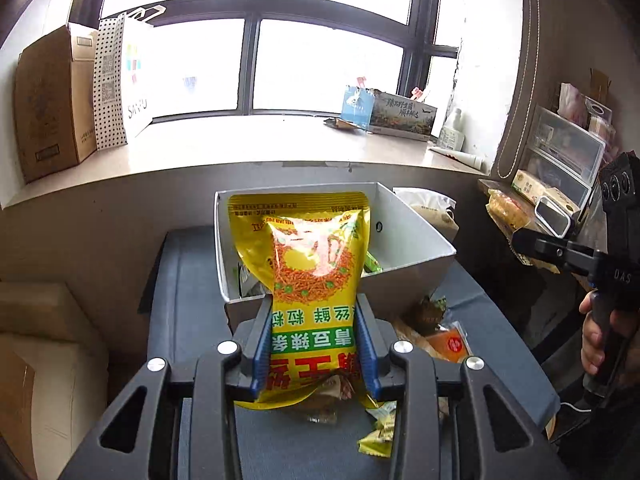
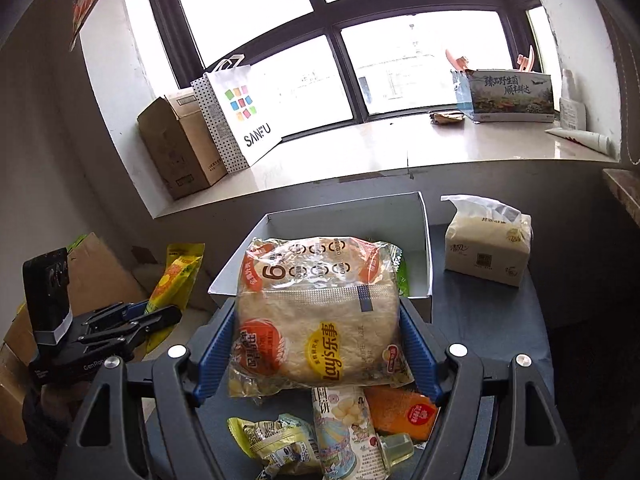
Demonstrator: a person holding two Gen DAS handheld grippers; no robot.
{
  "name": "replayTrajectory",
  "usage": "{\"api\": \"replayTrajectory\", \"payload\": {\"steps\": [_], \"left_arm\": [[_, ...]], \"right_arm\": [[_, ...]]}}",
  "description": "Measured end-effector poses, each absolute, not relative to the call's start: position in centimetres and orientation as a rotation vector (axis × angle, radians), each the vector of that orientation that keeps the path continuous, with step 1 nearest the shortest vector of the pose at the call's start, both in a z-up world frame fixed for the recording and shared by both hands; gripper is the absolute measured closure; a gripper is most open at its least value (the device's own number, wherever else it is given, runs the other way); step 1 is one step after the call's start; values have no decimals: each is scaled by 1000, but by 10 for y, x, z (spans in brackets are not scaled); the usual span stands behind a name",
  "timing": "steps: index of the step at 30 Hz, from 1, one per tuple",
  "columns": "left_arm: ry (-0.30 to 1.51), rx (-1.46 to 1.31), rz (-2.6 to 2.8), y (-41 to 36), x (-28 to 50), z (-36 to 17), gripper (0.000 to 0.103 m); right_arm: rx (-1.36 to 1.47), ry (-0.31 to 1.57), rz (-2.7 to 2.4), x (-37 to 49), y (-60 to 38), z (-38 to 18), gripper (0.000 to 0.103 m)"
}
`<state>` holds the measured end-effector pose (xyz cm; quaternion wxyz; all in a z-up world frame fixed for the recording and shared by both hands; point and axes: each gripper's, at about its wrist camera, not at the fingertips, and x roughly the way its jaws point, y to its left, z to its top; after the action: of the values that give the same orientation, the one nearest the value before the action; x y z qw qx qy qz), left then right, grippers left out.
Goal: Organize snacks
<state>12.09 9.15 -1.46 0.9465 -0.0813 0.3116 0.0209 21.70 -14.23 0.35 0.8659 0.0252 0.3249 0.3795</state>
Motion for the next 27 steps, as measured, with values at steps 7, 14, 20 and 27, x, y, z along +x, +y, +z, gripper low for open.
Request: {"api": "replayTrajectory", "payload": {"steps": [7,14,20,27], "left_arm": [[674,-221,64,119,220,-7,62],[754,-191,104,124,278,-26,40],[775,-235,154,132,286,-42,0],[762,-223,91,122,263,-36,0]], "right_arm": [[31,711,784,286,-93,13,23],[-21,821,747,342,-58,-1,23],[66,858,755,354,-60,-19,0],[107,851,746,343,-72,-18,0]]}}
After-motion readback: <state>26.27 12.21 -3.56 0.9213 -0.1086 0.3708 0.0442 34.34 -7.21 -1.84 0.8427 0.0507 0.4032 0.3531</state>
